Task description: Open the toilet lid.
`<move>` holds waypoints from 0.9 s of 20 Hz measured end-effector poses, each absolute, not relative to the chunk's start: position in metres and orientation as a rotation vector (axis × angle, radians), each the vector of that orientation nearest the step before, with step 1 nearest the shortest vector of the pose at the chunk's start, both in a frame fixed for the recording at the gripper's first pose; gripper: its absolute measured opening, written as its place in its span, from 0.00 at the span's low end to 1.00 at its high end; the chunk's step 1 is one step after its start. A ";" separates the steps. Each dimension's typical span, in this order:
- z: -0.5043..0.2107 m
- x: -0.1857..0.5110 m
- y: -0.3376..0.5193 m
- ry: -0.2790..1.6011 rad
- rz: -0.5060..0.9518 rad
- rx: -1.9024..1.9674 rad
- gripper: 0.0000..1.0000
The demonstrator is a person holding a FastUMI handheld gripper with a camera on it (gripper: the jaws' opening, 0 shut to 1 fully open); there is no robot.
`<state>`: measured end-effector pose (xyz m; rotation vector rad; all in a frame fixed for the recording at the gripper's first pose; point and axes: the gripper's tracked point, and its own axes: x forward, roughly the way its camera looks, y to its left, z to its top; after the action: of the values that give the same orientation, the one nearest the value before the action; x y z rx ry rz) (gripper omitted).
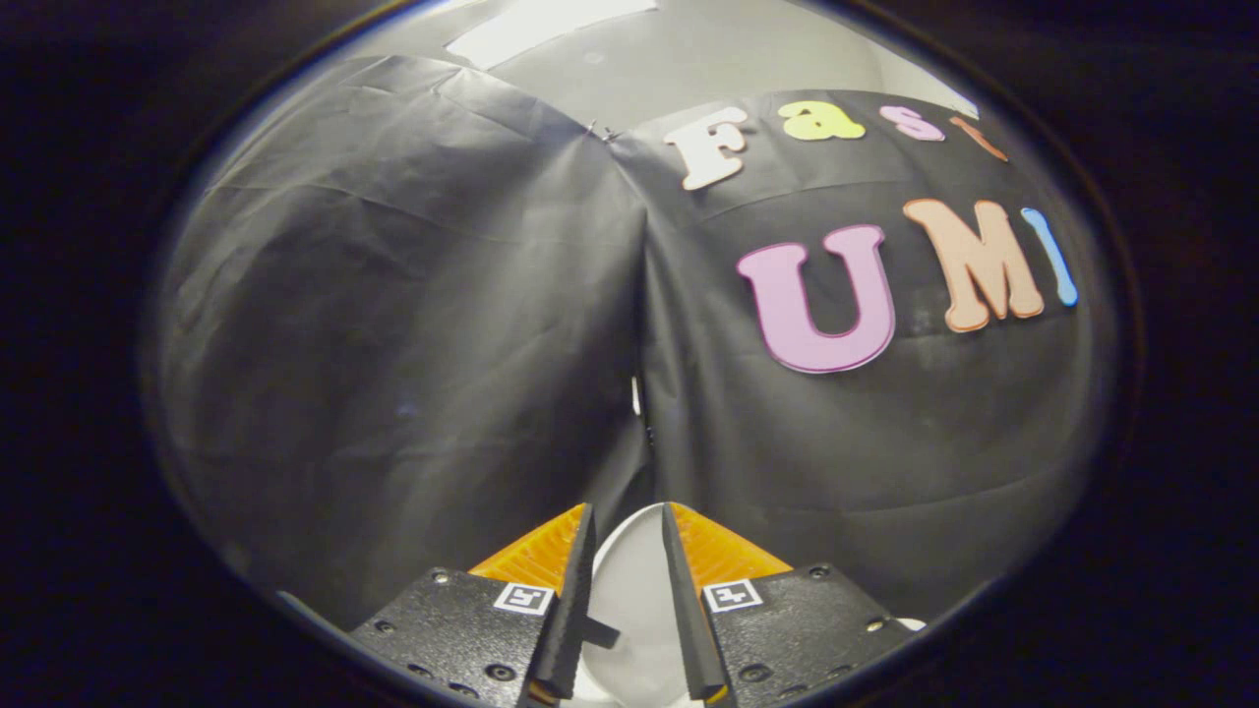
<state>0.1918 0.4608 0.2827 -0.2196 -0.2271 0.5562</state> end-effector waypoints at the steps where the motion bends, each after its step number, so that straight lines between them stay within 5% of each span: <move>1: 0.289 0.193 0.448 -0.232 0.531 -0.218 0.41; 11: 0.317 0.210 0.281 -0.169 0.301 -0.221 0.41; 18: 0.304 0.204 0.181 -0.159 0.307 -0.085 0.40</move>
<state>0.2036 0.1815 0.3037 -0.0845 -0.1590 0.3072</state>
